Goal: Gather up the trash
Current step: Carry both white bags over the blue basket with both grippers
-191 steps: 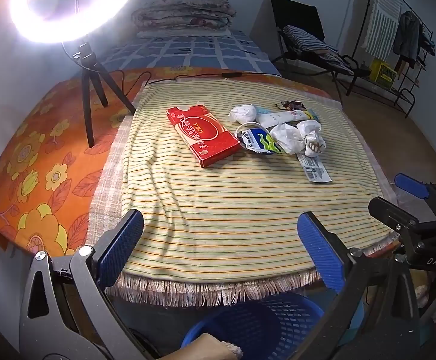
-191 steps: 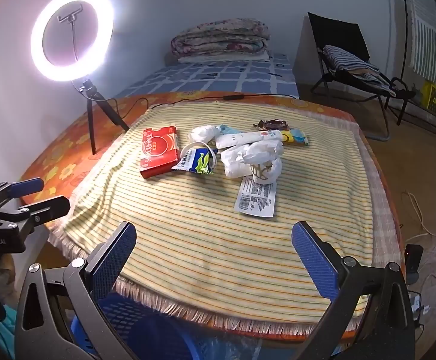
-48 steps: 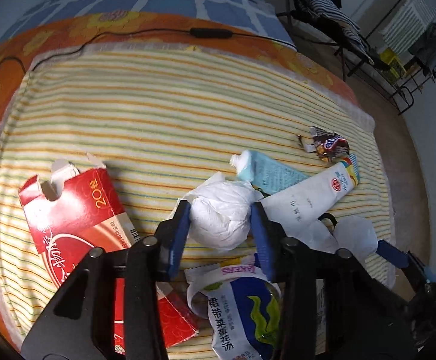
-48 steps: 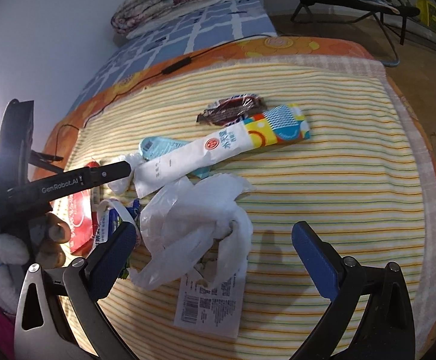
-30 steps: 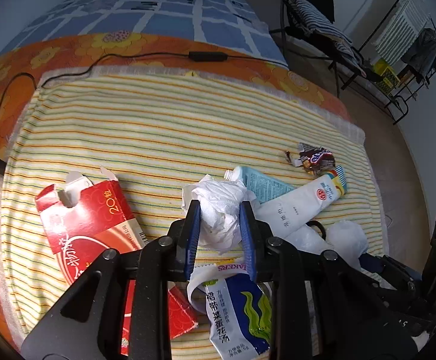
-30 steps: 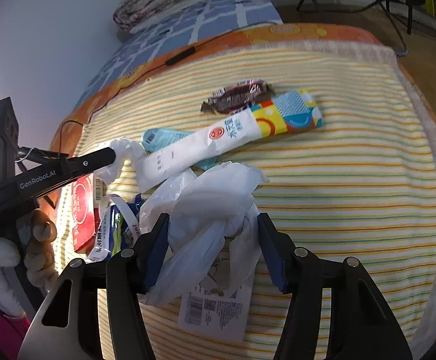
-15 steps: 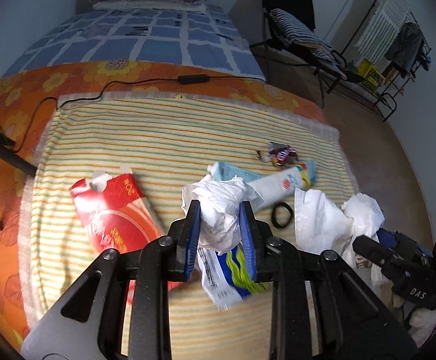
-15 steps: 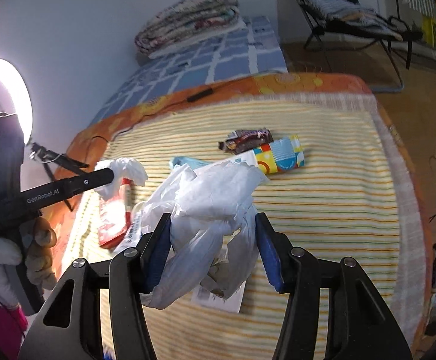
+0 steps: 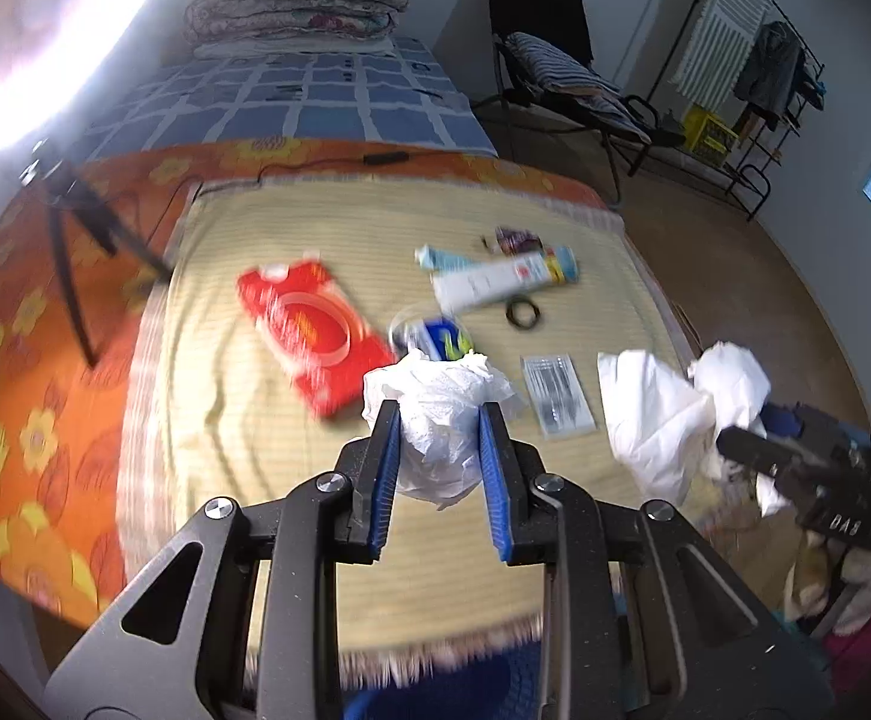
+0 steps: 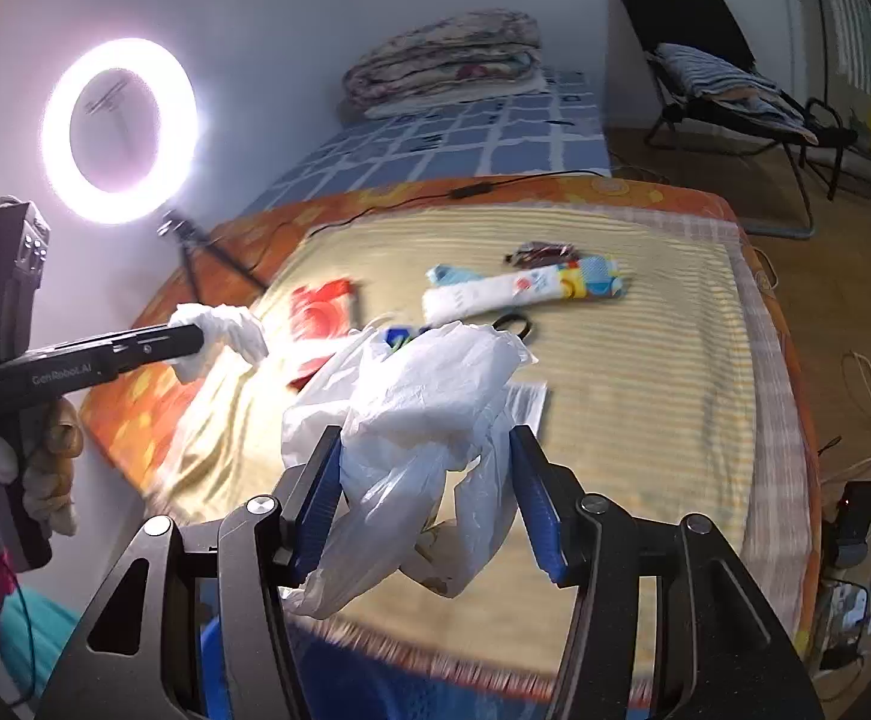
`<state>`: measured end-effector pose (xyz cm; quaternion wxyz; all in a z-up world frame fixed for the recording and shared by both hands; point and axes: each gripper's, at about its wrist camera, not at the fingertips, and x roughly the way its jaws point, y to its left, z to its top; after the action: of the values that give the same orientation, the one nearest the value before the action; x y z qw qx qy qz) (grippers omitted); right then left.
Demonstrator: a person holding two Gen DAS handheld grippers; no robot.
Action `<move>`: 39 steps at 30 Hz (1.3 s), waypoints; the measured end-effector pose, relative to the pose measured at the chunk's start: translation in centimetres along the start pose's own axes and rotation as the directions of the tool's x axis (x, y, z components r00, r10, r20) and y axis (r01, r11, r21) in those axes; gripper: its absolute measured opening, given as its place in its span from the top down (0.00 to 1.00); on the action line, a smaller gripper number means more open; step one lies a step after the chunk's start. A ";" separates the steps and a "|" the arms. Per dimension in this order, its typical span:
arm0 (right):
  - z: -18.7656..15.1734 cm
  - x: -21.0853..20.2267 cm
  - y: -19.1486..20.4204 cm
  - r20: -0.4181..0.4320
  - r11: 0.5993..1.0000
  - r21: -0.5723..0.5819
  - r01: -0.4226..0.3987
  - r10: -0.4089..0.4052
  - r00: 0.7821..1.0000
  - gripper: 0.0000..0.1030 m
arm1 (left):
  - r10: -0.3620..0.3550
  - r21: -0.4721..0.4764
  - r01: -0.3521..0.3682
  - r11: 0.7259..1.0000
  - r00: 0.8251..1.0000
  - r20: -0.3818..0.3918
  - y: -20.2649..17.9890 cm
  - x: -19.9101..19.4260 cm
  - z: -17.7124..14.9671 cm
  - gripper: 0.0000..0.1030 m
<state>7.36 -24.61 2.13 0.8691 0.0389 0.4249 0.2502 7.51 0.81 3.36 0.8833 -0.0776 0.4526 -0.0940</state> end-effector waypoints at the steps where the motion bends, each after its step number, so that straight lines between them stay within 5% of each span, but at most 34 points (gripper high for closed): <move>1: -0.6 -0.6 0.5 -0.001 1.000 -0.014 -0.002 0.002 1.000 0.48 | 0.000 0.001 0.000 1.000 1.000 -0.002 -0.1 -0.6 -0.9 0.76; 11: -7.2 -4.5 5.0 -0.053 0.991 -0.128 -0.034 0.027 0.998 0.48 | -0.029 -0.010 0.029 1.000 0.998 -0.052 0.0 -4.4 -10.5 0.76; 20: -12.6 -4.8 7.8 -0.137 0.983 -0.178 -0.053 0.028 0.990 0.48 | -0.044 -0.035 0.039 0.999 0.989 -0.143 0.7 -4.0 -17.6 0.76; 39: -19.9 -0.7 10.6 -0.304 0.961 -0.271 -0.049 -0.038 0.952 0.46 | -0.004 0.013 0.008 1.000 0.956 -0.294 0.8 -0.7 -25.0 0.76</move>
<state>-12.36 -18.61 -7.03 0.7888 -0.1205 0.5156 0.3123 -13.17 0.41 -10.71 0.8065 -0.0582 0.5779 -0.1104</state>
